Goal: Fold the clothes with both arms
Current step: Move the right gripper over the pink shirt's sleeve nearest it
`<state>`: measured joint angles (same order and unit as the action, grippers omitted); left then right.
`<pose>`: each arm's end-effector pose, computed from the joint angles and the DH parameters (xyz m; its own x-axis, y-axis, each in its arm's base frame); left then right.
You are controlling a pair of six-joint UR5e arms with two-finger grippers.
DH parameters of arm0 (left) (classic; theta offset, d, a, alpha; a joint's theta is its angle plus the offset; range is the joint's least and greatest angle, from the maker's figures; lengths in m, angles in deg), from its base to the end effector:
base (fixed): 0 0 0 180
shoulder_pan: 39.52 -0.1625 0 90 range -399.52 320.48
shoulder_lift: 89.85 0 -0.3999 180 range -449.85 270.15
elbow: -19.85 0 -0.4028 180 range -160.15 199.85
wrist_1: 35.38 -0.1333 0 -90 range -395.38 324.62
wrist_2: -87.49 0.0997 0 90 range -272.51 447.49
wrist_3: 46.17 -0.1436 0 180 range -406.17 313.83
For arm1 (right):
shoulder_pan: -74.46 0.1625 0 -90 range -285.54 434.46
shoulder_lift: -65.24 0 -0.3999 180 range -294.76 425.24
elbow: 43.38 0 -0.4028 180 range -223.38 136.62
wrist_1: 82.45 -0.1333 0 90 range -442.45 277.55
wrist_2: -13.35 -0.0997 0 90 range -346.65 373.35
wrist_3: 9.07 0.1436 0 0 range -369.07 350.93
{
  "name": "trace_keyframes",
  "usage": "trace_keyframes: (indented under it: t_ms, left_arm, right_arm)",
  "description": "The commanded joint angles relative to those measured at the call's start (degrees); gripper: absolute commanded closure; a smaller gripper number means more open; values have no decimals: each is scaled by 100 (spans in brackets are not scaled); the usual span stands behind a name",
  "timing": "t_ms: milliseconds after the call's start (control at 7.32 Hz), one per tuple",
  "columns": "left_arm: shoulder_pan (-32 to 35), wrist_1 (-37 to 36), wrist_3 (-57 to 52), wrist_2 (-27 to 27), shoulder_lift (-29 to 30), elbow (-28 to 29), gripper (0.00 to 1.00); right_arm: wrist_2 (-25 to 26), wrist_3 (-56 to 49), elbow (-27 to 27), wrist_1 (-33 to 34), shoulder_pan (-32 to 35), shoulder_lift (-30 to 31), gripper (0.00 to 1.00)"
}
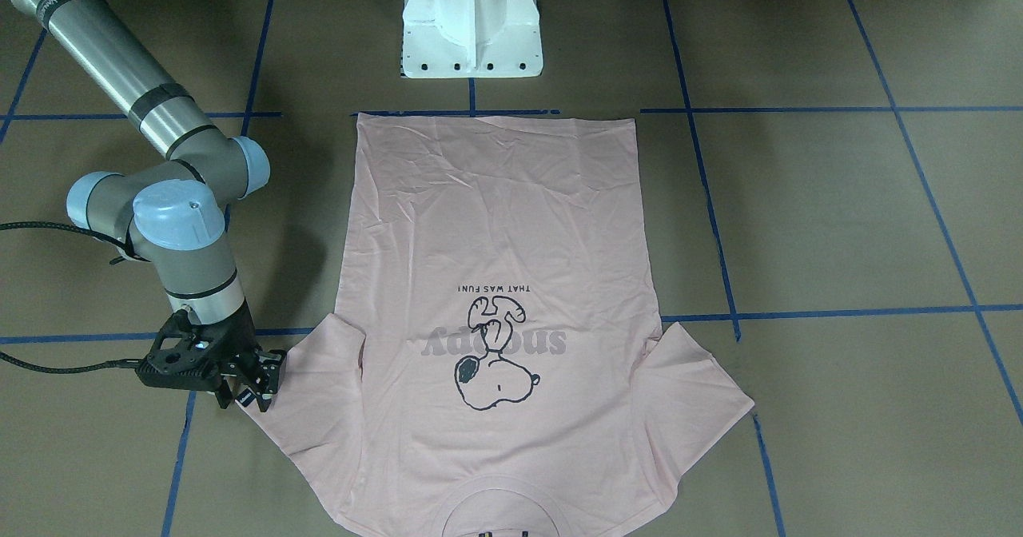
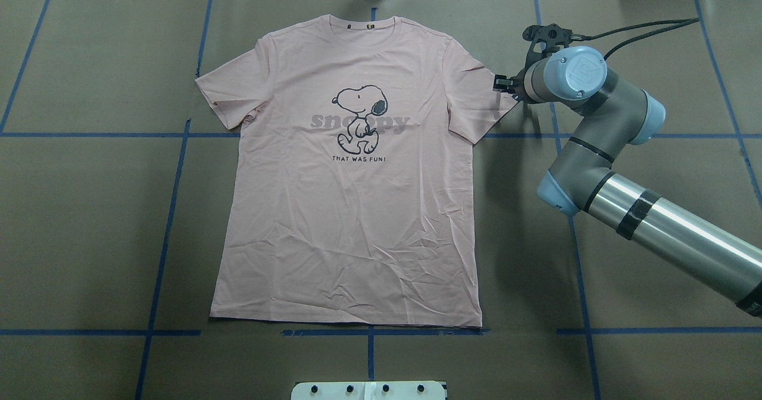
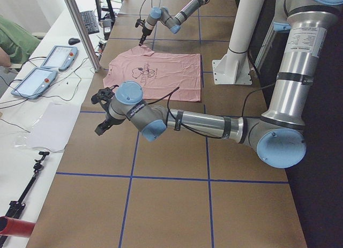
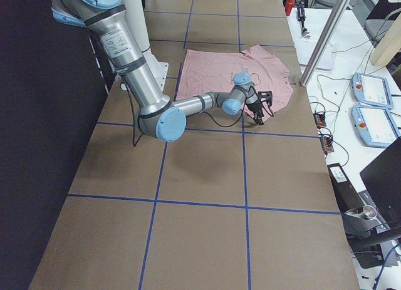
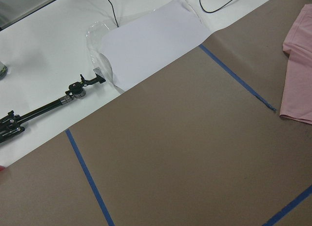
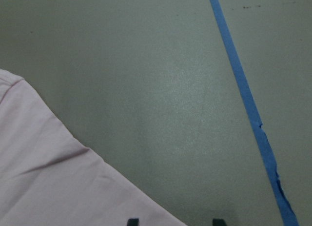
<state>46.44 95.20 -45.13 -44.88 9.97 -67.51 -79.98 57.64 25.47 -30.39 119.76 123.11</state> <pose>0.0068 -0.6145 0.5037 0.7026 0.5375 -0.4664 -0.0346 0.6804 0.7320 -0.4610 -0.6435 0.4435 0.6929 0.1391 0.7075 -0.4407 0.8582 0.2630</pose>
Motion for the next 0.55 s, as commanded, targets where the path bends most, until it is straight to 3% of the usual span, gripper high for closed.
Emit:
trace_keyframes:
  t_ms: [0,137,273,410]
  left_arm:
    - [0,2,-7,0,-6,0,0]
    - [0,2,-7,0,-6,0,0]
    - [0,2,-7,0,-15,0,0]
    - [0,2,-16,0,-15,0,0]
  right_arm:
    - [112,0,-56,7,-21,-4,41]
    - [113,17,-56,-2,-21,-13,46]
    - [113,78,-56,-11,-21,-39,88]
    - [113,148,-47,-11,-21,-48,100]
